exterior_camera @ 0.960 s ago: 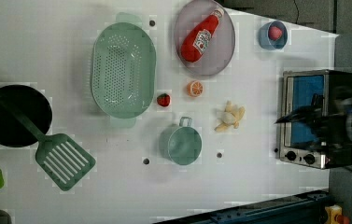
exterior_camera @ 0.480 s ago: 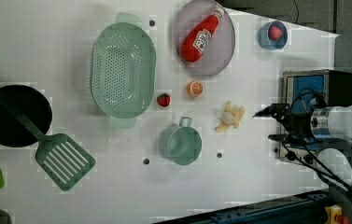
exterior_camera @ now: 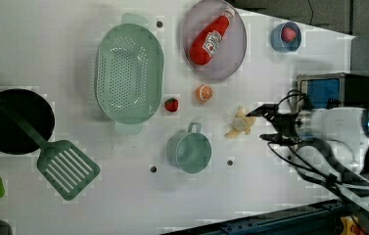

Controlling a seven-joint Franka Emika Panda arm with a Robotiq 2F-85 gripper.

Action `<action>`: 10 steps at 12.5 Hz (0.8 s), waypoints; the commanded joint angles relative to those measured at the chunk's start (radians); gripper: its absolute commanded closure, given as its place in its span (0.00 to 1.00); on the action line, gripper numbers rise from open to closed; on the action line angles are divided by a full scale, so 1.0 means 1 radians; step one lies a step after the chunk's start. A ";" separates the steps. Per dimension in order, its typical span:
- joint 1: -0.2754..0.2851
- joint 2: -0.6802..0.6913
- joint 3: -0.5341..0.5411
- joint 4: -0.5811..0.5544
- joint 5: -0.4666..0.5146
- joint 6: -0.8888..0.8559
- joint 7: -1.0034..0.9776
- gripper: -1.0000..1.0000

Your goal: Pick banana from table and place on oven.

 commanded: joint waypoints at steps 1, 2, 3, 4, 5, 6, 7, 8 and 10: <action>0.007 0.051 -0.016 0.007 -0.008 0.079 0.012 0.00; 0.007 0.068 -0.013 0.007 -0.008 0.098 0.012 0.00; 0.007 0.077 -0.008 0.008 -0.007 0.109 0.012 0.04; 0.007 0.080 -0.005 0.007 -0.006 0.109 0.015 0.15; 0.007 0.079 -0.005 0.007 -0.006 0.109 0.018 0.29; 0.007 0.078 -0.005 0.008 -0.006 0.109 0.018 0.41; 0.007 0.078 -0.006 0.008 -0.006 0.109 0.018 0.53; 0.007 0.078 -0.006 0.009 -0.006 0.109 0.018 0.64; 0.007 0.077 -0.005 0.008 -0.006 0.109 0.018 0.82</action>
